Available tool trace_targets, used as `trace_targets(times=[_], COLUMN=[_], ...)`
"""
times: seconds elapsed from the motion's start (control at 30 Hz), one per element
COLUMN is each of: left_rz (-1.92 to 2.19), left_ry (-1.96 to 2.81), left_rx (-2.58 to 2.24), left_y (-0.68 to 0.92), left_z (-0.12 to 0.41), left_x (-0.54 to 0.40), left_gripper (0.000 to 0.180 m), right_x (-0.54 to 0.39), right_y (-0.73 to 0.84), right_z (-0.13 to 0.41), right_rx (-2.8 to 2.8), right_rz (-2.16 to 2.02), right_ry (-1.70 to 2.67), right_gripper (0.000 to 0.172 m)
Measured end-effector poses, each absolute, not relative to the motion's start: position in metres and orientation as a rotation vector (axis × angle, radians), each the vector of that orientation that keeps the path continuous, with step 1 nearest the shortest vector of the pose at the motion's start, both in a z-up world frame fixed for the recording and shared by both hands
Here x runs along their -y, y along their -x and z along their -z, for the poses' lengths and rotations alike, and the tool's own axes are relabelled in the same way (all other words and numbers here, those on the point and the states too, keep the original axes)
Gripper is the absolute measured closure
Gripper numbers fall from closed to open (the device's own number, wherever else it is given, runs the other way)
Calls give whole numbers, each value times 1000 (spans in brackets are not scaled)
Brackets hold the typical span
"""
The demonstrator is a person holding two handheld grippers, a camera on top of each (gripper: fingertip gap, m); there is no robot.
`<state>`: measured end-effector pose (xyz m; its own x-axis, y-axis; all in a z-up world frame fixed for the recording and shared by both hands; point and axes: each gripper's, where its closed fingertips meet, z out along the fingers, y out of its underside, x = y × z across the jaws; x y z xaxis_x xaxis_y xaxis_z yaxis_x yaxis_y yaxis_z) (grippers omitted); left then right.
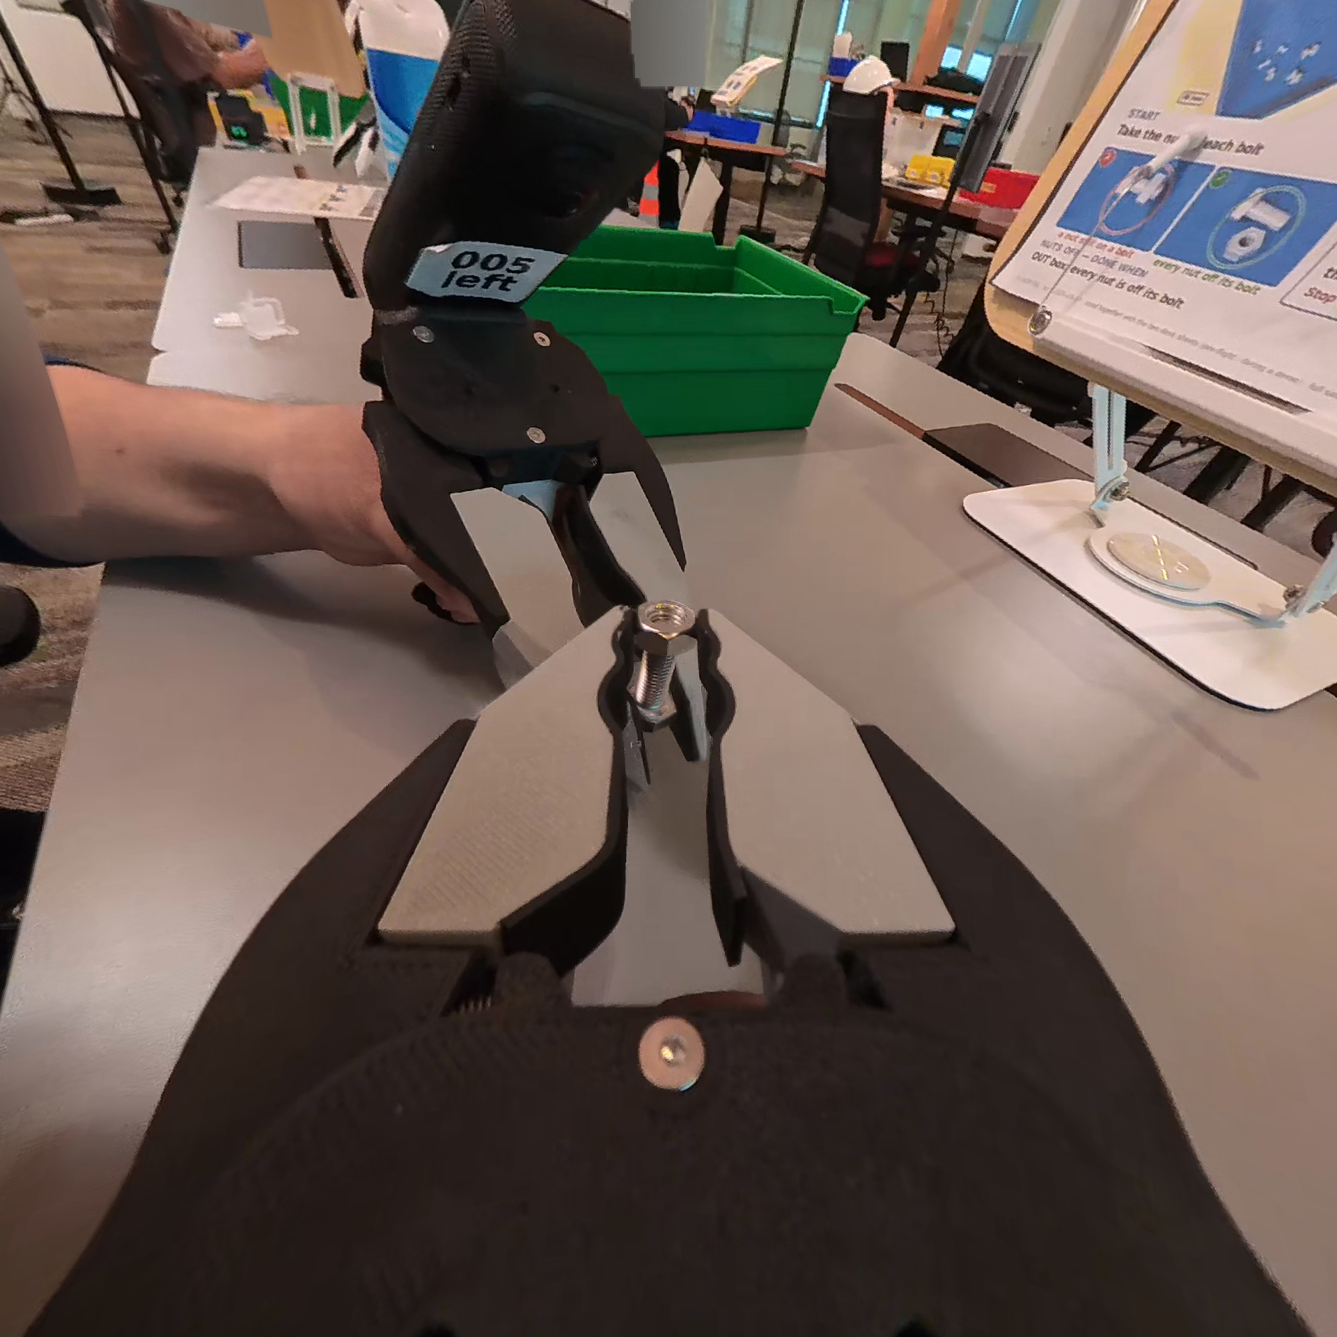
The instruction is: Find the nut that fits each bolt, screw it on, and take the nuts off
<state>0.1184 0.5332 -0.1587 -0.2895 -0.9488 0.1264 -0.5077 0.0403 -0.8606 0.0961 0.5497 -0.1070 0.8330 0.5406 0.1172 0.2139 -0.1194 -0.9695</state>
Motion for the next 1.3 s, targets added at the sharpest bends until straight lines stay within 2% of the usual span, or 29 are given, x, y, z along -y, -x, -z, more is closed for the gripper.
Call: trace_targets(times=[0.33, 0.73, 0.87, 1.0, 1.3], left_rz=[1176, 1200, 1211, 1208, 1217], left_ry=[1471, 1437, 1398, 1400, 1450], left_rx=[-1848, -1876, -1888, -1885, -1847], left_y=[-118, -118, -117, -117, -116], left_z=[162, 161, 157, 156, 156], left_x=[-533, -526, -521, -521, -530], left_gripper=[163, 163, 163, 164, 163], right_x=[-548, -541, -545, -540, -535], right_y=[-98, -87, -83, -76, -93], right_z=[110, 102, 104, 103, 107], right_rx=[559, 608, 599, 618, 588], right_rz=[-383, -597, -685, -757, -627], right_ry=[1692, 1644, 1659, 1641, 1667], right_gripper=[157, 127, 128, 137, 139])
